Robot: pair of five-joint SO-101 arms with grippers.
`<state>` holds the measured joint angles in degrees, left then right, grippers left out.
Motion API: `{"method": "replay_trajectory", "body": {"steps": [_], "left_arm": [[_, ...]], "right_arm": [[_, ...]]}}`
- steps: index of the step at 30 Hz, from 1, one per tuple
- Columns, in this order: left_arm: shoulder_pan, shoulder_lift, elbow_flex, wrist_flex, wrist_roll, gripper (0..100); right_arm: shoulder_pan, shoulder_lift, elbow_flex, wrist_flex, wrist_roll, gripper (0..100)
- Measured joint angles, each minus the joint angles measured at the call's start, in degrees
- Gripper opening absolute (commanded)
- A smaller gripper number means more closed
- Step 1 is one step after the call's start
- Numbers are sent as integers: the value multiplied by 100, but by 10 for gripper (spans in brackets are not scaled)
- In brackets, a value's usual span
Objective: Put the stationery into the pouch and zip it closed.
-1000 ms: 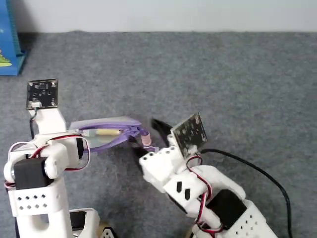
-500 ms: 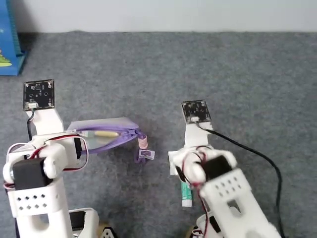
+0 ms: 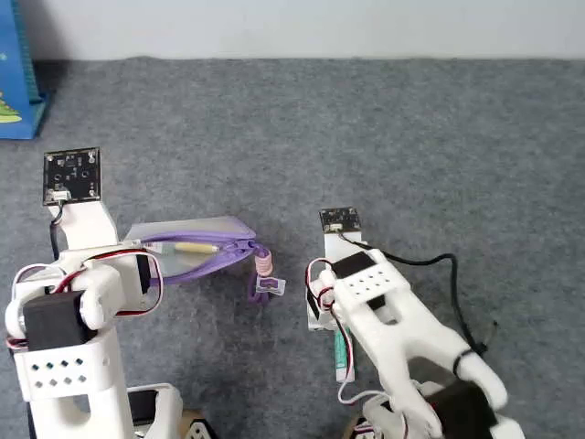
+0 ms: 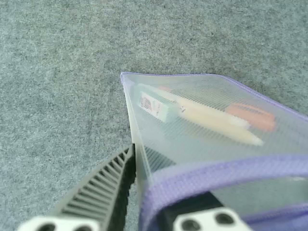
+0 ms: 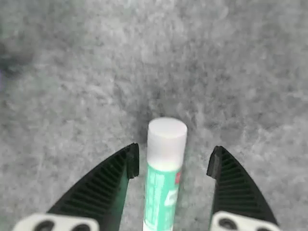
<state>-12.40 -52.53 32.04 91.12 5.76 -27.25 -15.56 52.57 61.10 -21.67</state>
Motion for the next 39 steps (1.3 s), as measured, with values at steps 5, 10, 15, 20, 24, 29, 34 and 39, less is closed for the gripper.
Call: {"method": "replay_trajectory", "body": {"steps": [5, 10, 15, 20, 24, 29, 34, 39], "left_arm": [[0, 0, 0, 0, 0, 11], [0, 0, 0, 0, 0, 11], [0, 0, 0, 0, 0, 11], [0, 0, 0, 0, 0, 11], [0, 0, 0, 0, 0, 11], [0, 0, 0, 0, 0, 11], [0, 0, 0, 0, 0, 11], [0, 0, 0, 0, 0, 11]], "right_arm": [[70, 325, 0, -264, 9, 28], [-9, 176, 0, 44, 378, 9], [-290, -879, 0, 774, 571, 8], [-668, -2708, 0, 1345, 607, 8], [-1257, -4264, 0, 1407, 607, 8], [-1908, -5776, 9, 923, 668, 8], [-2215, -6356, 9, -281, 958, 8], [-2347, -6409, 9, -1846, 1002, 8]]}}
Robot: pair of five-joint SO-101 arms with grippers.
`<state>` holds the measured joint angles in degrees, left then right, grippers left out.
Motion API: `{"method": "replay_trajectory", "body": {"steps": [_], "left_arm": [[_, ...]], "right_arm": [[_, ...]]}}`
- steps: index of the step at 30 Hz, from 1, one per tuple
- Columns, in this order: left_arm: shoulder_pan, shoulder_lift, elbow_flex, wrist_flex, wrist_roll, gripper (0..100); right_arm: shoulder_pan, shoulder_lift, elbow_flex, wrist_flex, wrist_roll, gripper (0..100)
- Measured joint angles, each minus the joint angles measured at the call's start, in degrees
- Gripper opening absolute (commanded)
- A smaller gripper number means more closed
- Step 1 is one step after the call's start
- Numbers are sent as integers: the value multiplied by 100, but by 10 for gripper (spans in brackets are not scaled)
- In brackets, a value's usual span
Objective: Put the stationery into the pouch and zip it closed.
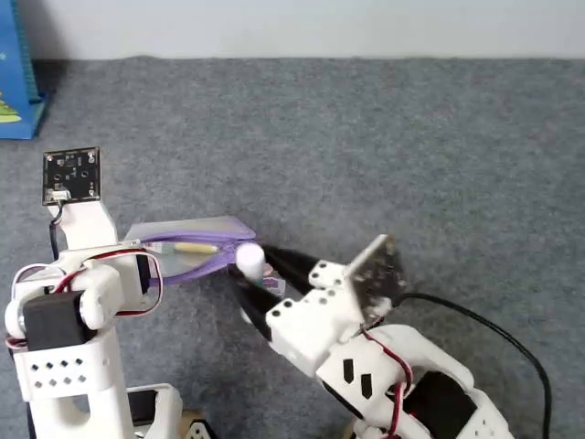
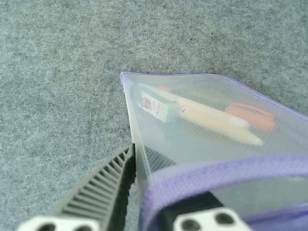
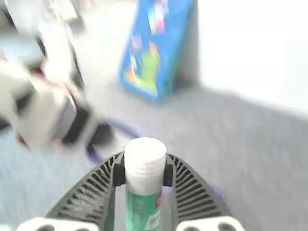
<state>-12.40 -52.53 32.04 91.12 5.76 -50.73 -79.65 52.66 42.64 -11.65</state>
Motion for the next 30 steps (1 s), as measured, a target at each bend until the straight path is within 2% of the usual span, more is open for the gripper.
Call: {"method": "replay_trajectory", "body": {"steps": [4, 9, 14, 21, 25, 30], "left_arm": [[0, 0, 0, 0, 0, 11], [0, 0, 0, 0, 0, 11], [0, -44, 97, 0, 0, 11], [0, -44, 97, 0, 0, 11], [0, -35, 97, 0, 0, 11], [0, -26, 185, 0, 0, 11]], "right_arm": [[-18, -35, 229, -1407, 0, 8], [-79, 9, 1178, -3218, 0, 8], [-97, 413, 1776, -4510, 0, 8], [-97, 1793, 1793, -5670, 0, 8], [-105, 2479, 1793, -5934, 0, 24], [-114, 2620, 1793, -5960, 18, 188]]}}
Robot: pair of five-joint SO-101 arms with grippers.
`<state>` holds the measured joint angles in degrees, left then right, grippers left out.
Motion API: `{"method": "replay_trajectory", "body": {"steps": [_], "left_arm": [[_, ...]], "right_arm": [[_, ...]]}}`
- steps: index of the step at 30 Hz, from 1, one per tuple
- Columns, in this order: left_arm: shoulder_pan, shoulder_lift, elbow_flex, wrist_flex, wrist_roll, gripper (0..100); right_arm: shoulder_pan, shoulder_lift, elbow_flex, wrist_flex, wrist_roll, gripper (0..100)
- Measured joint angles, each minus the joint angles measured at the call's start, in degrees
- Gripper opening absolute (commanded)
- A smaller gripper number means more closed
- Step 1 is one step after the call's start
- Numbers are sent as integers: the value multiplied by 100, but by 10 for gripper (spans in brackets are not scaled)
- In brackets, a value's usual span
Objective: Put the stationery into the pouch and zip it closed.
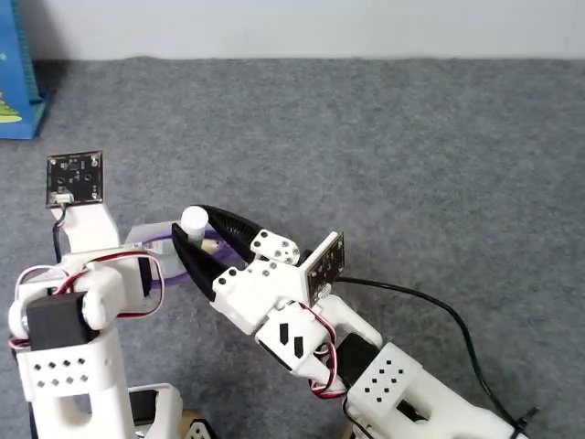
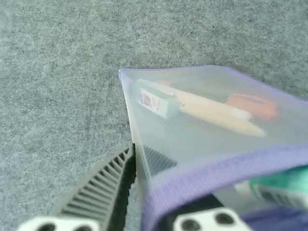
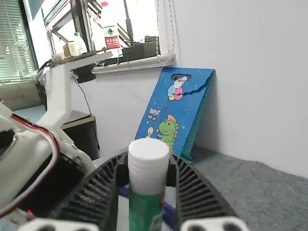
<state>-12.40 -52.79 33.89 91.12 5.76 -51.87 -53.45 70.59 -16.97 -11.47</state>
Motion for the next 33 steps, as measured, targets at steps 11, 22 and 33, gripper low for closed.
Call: {"method": "replay_trajectory", "body": {"steps": [11, 22, 33], "left_arm": [[-18, 26, 0, 0, 0, 11], [-18, 26, 0, 0, 0, 11], [-18, 26, 9, -70, 0, 11]], "right_arm": [[9, -1108, 0, 1354, 0, 156], [211, -3165, 0, 4853, 0, 158], [712, -3420, 97, 6338, -237, 155]]}}
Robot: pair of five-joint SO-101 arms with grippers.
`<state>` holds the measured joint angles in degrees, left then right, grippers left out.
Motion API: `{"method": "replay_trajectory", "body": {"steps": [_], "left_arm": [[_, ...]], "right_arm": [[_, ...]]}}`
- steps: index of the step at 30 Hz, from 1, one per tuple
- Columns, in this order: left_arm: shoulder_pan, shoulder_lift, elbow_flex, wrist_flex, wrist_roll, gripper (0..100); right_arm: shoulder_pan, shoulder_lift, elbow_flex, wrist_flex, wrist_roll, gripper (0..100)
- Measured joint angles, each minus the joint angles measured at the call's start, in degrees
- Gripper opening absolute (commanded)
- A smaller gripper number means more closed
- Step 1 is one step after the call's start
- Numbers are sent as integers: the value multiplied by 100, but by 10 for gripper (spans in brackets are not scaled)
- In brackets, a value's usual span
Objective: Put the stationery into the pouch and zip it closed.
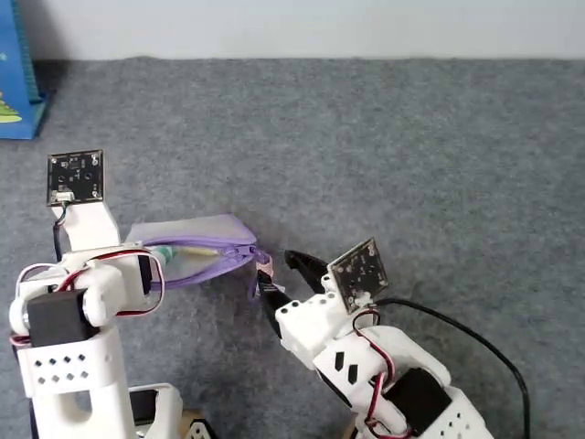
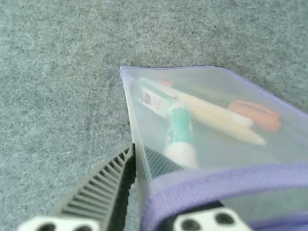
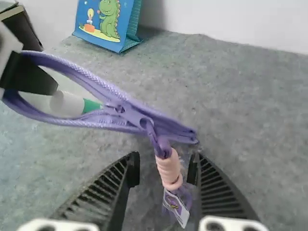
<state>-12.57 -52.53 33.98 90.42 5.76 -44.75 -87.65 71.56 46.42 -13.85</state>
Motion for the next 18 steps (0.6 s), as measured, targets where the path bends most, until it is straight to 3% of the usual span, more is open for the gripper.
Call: {"method": "replay_trajectory", "body": {"steps": [10, 15, 18], "left_arm": [[0, 0, 0, 0, 0, 11], [0, 0, 0, 0, 0, 11], [0, 0, 0, 0, 0, 11]], "right_arm": [[-18, 1785, 193, -1407, -149, 151], [9, 2321, 193, -1802, -149, 2], [264, 2330, 193, -1820, -167, 28]]}}
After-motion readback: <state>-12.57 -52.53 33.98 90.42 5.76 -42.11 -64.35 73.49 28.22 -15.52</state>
